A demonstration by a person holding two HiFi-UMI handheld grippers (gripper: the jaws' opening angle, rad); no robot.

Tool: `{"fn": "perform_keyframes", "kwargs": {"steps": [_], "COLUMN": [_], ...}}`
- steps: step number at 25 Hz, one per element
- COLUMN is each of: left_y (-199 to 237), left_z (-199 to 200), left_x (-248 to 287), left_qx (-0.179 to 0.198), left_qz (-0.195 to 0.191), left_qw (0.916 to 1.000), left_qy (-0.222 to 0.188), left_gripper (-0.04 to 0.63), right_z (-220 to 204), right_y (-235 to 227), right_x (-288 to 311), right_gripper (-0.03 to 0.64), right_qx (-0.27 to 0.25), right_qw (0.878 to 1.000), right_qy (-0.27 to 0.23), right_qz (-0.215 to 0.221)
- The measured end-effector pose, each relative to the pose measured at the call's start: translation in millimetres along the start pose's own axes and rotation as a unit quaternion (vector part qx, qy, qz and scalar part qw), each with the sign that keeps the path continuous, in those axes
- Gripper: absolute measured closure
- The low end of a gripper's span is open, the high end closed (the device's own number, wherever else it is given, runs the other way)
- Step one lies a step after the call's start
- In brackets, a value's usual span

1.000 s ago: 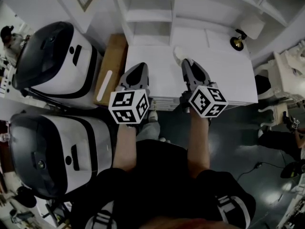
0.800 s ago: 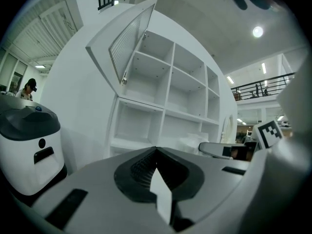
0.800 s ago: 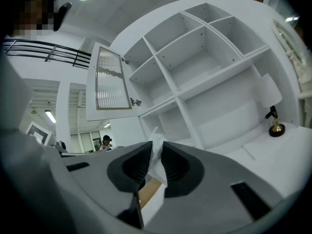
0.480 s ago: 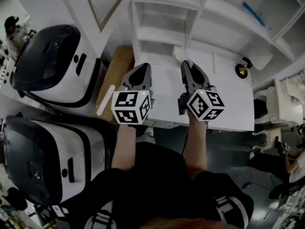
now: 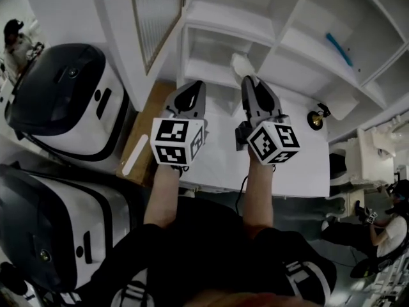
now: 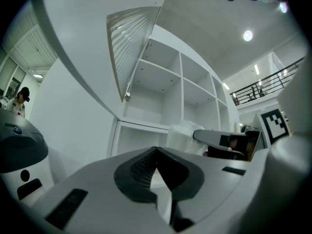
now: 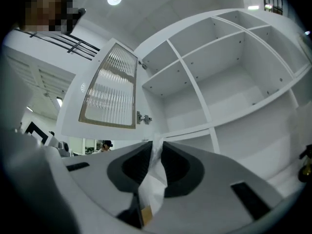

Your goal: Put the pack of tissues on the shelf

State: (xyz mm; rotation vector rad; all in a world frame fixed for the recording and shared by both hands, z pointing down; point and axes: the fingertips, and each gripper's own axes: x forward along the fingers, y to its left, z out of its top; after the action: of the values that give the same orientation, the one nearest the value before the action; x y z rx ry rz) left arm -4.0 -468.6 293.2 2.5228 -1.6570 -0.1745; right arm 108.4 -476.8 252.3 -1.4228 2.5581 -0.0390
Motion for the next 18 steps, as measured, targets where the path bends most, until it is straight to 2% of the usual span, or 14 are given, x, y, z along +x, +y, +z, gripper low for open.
{"fn": "perform_keyframes", "kwargs": {"steps": [9,18], "left_y": [-7.2,-9.2], "left_z": [15.9,24.6], "left_x": [40.0,65.5], "left_qx": [0.002,0.002], "left_qz": [-0.04,-0.067], "left_qw": [0.9989,0.997], "left_qy": [-0.023,-0.04], "left_gripper": [0.584,0.584], "right_z": [58.2,95.4], "right_y": [-1.2,-9.0], "right_x": [30.9,66.0], "right_gripper": [0.552,0.552], "right_qx": [-0.071,-0.153], "right_qw": [0.996,0.985], "right_qy": [-0.055,-0.072], "right_qz": [-0.001,-0.011]}}
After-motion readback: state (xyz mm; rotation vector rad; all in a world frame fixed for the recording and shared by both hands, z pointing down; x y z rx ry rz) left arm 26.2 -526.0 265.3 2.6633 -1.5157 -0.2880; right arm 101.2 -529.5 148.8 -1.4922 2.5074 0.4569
